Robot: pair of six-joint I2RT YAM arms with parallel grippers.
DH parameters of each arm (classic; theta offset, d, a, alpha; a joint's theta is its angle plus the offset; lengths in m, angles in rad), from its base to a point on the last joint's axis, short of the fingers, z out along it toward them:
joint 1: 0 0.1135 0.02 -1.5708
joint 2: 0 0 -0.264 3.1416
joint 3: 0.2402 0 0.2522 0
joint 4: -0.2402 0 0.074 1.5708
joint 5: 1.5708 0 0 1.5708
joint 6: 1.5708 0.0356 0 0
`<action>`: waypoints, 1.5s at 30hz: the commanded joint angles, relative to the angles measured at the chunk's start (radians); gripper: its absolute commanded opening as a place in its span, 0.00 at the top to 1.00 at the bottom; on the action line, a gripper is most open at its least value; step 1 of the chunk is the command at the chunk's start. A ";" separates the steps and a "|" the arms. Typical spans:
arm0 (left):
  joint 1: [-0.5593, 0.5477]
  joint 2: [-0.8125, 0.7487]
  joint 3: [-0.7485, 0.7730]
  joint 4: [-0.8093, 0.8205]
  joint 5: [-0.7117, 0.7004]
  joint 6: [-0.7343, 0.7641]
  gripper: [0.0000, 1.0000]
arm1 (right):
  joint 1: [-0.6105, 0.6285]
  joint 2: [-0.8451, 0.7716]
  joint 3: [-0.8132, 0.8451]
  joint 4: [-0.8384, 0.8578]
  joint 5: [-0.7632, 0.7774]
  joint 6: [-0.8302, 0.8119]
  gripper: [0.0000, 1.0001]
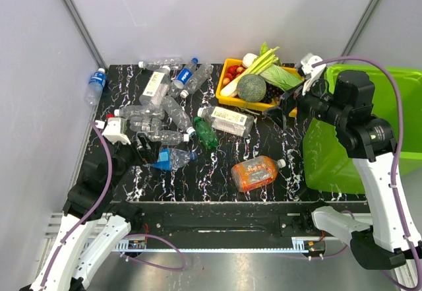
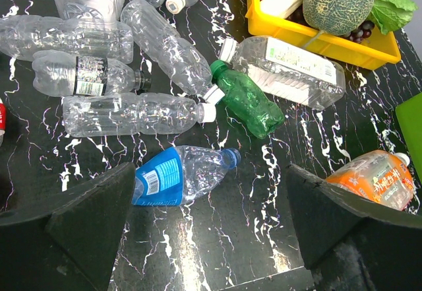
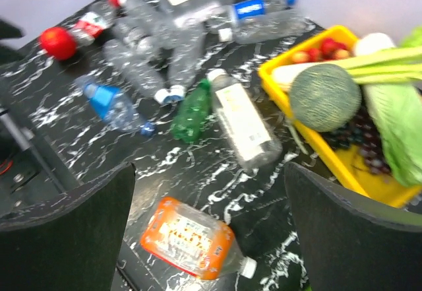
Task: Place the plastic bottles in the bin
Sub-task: Place the plastic bottle in the trash bin, then move the plastic bottle to the center of the board.
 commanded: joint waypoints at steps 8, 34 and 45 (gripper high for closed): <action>0.003 -0.005 0.003 0.031 -0.003 0.000 0.01 | 0.176 -0.048 -0.293 0.201 -0.222 -0.185 0.01; 0.003 -0.065 0.000 0.027 -0.002 0.006 0.01 | 0.542 0.270 -0.520 0.010 0.122 -0.639 0.01; 0.003 -0.057 0.000 0.025 -0.016 0.000 0.01 | 0.541 0.371 -0.558 0.013 0.200 -0.599 0.01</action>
